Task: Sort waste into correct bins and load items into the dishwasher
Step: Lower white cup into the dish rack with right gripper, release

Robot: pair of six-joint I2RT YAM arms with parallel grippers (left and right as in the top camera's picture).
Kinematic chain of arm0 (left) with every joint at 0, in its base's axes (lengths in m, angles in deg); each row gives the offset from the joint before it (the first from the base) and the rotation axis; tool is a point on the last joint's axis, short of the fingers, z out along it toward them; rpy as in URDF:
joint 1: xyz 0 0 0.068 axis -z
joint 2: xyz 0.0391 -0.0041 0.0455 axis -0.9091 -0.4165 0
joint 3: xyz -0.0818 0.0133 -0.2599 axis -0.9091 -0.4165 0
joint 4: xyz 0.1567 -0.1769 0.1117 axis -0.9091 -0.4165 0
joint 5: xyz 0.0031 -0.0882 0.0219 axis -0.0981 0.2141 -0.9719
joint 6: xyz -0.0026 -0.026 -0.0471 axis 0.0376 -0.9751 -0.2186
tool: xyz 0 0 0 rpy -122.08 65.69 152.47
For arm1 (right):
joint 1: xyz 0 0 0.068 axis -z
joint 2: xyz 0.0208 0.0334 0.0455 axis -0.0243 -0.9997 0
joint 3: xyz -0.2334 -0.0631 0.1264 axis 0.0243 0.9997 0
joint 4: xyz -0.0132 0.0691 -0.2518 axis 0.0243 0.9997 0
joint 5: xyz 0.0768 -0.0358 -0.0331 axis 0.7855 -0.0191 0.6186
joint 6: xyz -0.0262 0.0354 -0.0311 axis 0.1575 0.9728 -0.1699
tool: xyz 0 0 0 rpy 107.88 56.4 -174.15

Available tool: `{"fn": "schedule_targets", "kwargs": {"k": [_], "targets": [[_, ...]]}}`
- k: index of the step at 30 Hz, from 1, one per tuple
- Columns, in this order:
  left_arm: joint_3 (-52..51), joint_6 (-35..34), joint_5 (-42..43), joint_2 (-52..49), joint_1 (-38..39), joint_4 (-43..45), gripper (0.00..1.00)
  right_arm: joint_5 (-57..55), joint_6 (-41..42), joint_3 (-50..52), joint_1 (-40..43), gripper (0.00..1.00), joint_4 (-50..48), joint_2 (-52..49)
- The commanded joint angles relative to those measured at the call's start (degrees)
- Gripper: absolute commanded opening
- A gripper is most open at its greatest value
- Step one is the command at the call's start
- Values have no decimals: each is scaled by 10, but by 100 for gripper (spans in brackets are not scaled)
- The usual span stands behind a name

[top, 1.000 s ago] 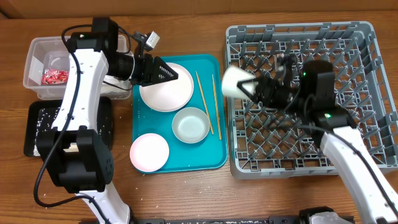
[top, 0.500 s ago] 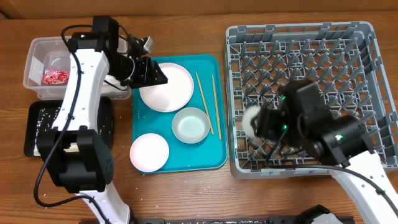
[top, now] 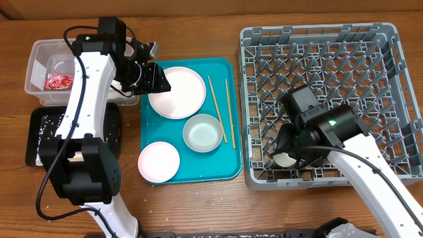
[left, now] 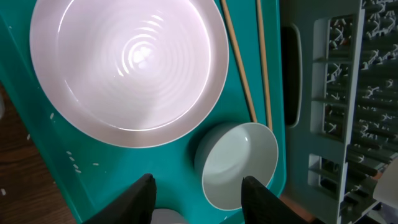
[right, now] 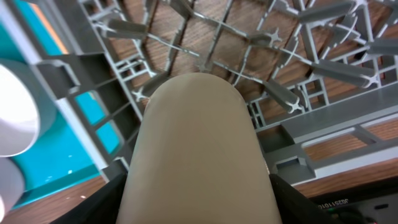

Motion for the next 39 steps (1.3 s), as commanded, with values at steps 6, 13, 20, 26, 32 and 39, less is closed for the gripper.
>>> {"fn": "schedule_targets", "kwargs": {"k": [6,13,20,26,32,39], "targets": [[8,-3,-15,0,2,-1,48,-7,9,25,-3,50,0,-30],[8,-3,-16,0,2,-2,48,-6,9,25,-2,78,-2,-35],[8,-3,-16,0,2,-2,48,-2,-2,3,-2,85,-28,-35],[9,-3,-16,0,2,-3,49,22,-71,-74,-2,85,-82,-34],[34,-3,-27,0,2,-19,47,69,-105,-108,-6,82,-165,-35],[94,-3,-76,0,12,-68,47,69,-105,-108,-27,81,-210,-62]]}}
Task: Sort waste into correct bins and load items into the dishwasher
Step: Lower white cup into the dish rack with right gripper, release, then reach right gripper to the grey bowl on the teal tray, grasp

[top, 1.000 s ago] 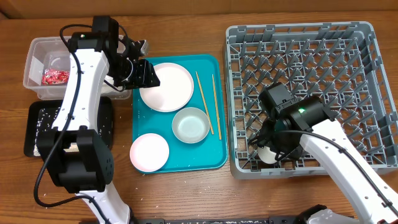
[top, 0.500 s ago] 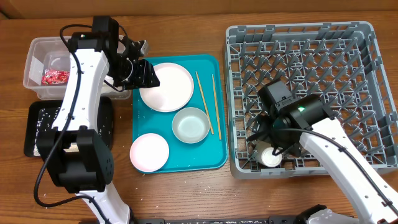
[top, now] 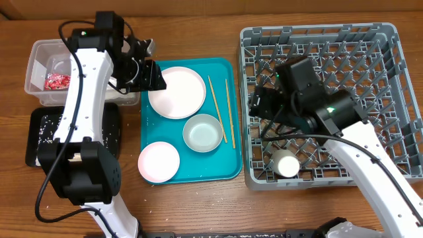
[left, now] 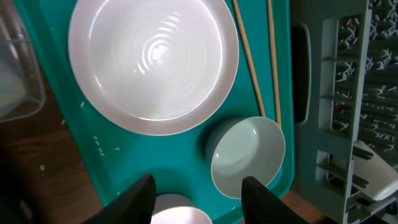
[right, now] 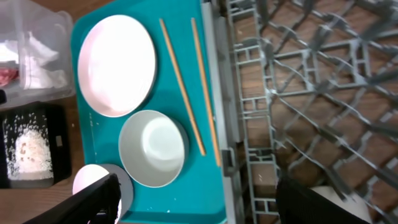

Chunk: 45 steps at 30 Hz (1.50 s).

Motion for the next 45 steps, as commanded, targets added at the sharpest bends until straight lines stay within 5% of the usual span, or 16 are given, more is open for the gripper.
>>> {"fn": "schedule_targets", "kwargs": {"k": [1,16,30,40,45], "targets": [[39,-3,-31,0,12,-18,47,9,-10,-9,-16,81,-12,-21],[49,-67,-114,0,82,-46,45,30,-9,-9,-43,76,-58,-84],[120,-129,-169,1,51,-44,46,27,-6,-9,-128,67,-128,-216],[165,-154,-179,0,-64,-9,60,27,5,-9,-127,59,-128,-283],[165,-153,-178,0,-104,4,85,25,5,-9,-127,47,-131,-295]]}}
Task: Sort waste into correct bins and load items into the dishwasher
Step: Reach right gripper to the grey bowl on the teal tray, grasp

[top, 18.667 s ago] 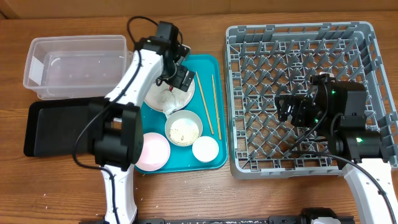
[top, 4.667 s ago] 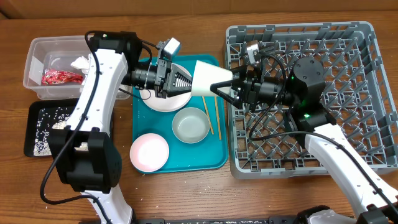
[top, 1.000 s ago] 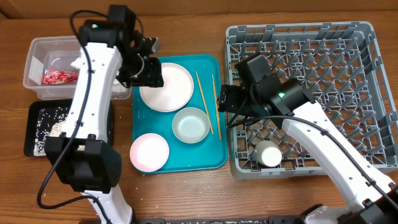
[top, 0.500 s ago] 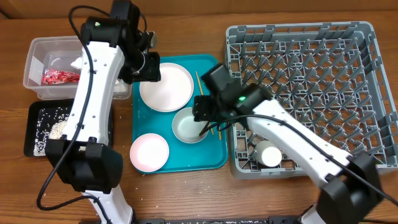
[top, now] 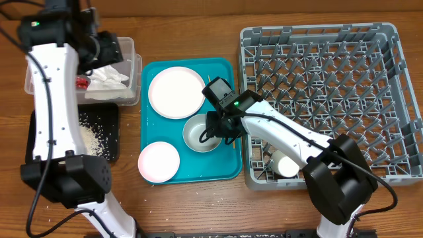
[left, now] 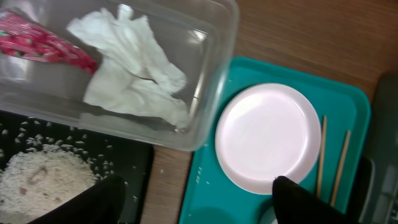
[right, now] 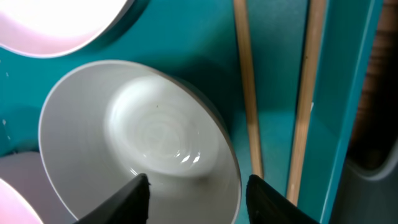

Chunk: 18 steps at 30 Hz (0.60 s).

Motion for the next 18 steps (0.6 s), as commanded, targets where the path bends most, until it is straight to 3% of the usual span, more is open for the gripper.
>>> {"fn": "schedule_targets", "kwargs": {"k": [1,4,9,18], "targets": [[12,-6,-4,0,-12,3,89,-2,3,-9,1,45,-3,-10],[12,-6,-4,0,-14,3,100,0,3,-9,1,36,-4,-12],[12,-6,-4,0,-13,3,100,0,3,-9,1,14,-6,-14],[12,-6,-4,0,-13,3,100,14,-14,-14,1,4,-7,-20]]}}
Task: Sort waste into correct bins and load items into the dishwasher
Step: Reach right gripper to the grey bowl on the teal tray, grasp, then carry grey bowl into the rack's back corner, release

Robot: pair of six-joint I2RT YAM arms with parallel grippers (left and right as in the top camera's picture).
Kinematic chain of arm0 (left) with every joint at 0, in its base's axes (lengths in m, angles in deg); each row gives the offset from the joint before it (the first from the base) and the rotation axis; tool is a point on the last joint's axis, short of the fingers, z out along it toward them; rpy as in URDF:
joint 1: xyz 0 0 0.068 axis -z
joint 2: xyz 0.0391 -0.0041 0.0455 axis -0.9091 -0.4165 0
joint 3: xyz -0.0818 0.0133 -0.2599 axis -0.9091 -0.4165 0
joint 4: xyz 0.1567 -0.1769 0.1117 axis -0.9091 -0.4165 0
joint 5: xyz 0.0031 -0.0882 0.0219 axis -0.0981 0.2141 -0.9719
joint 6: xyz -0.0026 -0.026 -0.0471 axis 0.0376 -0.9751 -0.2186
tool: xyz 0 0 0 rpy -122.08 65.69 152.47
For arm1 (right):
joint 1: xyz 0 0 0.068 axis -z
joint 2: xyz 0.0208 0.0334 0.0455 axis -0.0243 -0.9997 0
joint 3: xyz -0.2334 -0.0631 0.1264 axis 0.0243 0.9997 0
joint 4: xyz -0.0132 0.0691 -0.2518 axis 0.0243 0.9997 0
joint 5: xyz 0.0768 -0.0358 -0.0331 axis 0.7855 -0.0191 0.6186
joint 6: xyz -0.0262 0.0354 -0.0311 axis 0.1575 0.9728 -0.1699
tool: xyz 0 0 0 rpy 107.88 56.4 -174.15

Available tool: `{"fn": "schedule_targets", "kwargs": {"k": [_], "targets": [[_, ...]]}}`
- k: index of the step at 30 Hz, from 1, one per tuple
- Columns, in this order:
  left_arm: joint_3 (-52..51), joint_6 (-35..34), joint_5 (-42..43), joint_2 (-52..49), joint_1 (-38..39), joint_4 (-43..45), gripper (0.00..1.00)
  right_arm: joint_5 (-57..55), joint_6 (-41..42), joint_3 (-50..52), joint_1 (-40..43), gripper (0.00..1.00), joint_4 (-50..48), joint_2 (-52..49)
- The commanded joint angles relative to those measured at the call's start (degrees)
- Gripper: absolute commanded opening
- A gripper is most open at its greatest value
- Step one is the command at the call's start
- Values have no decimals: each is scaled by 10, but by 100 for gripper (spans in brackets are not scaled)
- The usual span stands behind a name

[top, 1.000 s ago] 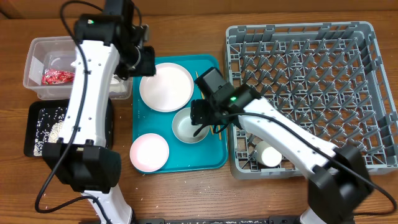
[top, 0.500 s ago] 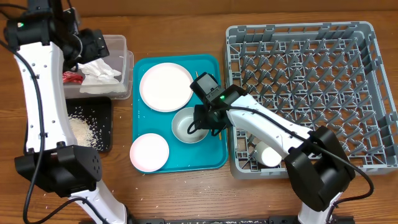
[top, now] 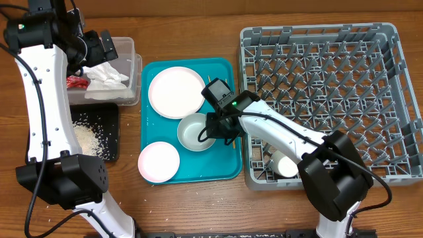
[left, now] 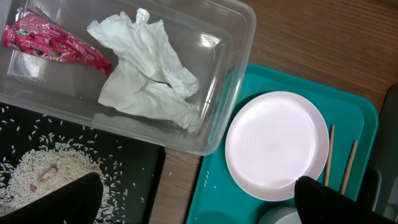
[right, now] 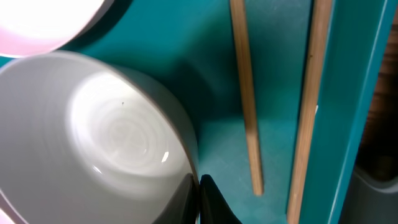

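A pale green bowl sits mid-tray on the teal tray. My right gripper is shut on its right rim, one finger inside and one outside. Two wooden chopsticks lie just right of the bowl. A large white plate and a small plate also rest on the tray. A beige cup lies in the grey rack. My left gripper hangs open over the clear bin.
The clear bin holds a crumpled white tissue and a red wrapper. In front of it a black tray holds loose rice. The rack fills the table's right side.
My right gripper was open around the bowl's right rim and is now shut on it; the bowl sits slightly further left. The left gripper shifted a little over the clear bin.
My right gripper first held the cup low in the rack's front-left corner while the left hung open over the tray. Then the cup lay free and the right gripper was higher. Later the right gripper straddled the bowl and the left was over the bin; now the bowl is gripped.
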Motion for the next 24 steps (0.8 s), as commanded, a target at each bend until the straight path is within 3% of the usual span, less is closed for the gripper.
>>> {"fn": "schedule_targets", "kwargs": {"k": [1,6,14,20,24], "targets": [[12,-2,-2,0,3,1,100,14,-18,-19,1,4,2,-3],[12,-2,-2,0,3,0,100,-54,-46,-107,1,4,71,18],[12,-2,-2,0,3,0,100,-381,-63,-315,2,4,206,54],[12,-2,-2,0,3,0,100,-727,-96,-314,14,4,201,54],[12,-2,-2,0,3,0,100,-756,-120,-305,47,4,176,49]]}}
